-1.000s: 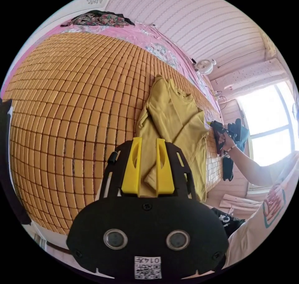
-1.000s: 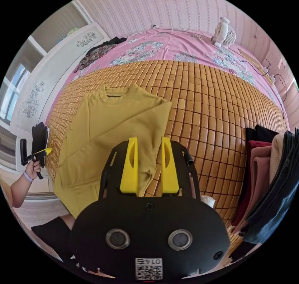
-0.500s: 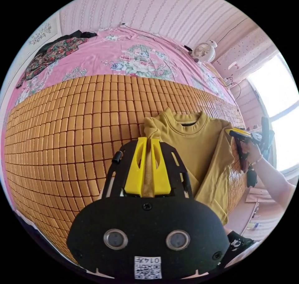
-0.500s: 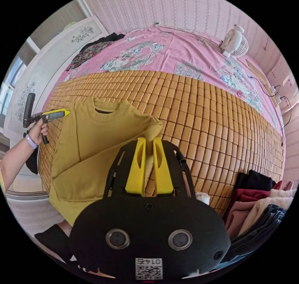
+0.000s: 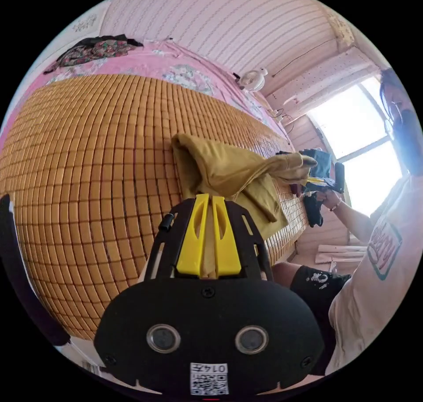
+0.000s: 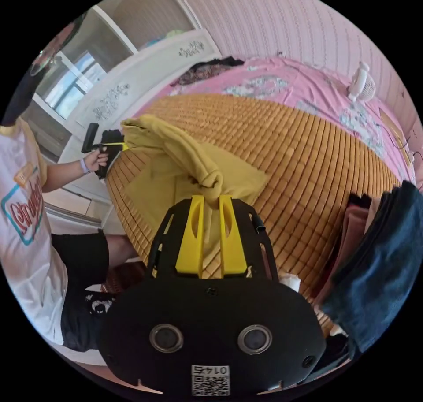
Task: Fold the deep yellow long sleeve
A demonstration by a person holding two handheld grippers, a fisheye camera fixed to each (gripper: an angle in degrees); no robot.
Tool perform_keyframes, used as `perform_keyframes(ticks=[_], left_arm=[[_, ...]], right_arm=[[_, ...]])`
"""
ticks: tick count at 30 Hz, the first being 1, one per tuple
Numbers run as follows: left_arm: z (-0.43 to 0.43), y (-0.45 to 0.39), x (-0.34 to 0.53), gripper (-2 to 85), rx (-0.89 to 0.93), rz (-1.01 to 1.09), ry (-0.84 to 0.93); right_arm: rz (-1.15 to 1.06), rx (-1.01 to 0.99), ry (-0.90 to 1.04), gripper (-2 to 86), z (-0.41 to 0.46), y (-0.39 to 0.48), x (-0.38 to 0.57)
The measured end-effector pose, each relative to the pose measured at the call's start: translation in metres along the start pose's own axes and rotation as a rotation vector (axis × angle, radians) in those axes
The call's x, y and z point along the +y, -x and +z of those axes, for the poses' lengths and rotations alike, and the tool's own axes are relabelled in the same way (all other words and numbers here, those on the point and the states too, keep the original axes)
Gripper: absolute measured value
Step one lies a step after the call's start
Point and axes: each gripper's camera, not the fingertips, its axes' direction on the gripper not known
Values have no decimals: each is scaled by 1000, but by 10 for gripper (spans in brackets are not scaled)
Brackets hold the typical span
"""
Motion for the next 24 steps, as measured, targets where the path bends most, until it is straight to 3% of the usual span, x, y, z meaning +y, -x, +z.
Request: perform_keyframes(ticks=[3,6,8,10,13,17,21,23,24], left_arm=[[15,6,51,-6,-47,-166,112],[24,-10,61,-9,-15,-186,97],[37,-39,47,-10,-12,-81,91],[51,-71,33,-10,-33,64,80],[78,-131,24,-10,-131,286,12],[130,-161,24,-10,-90,256,16],[175,-178,23,-10,-93,313,84],[219,-184,31,-10,-200,366,284],[224,-184,34,-10,-195,361,281]], right_arm=[[131,12,231,55,41,3,29],[122,12,203,48,44,20,26],[27,61,194,41,45,37,8],[-155,240,199,20,52,70,-31],[-399,301,136,2,70,108,-81],[-407,289,90,-5,95,121,-138],[-375,352,172,-6,132,117,-191],[-388,365,327,-5,168,110,-204],[-400,371,289,-5,173,109,-207]])
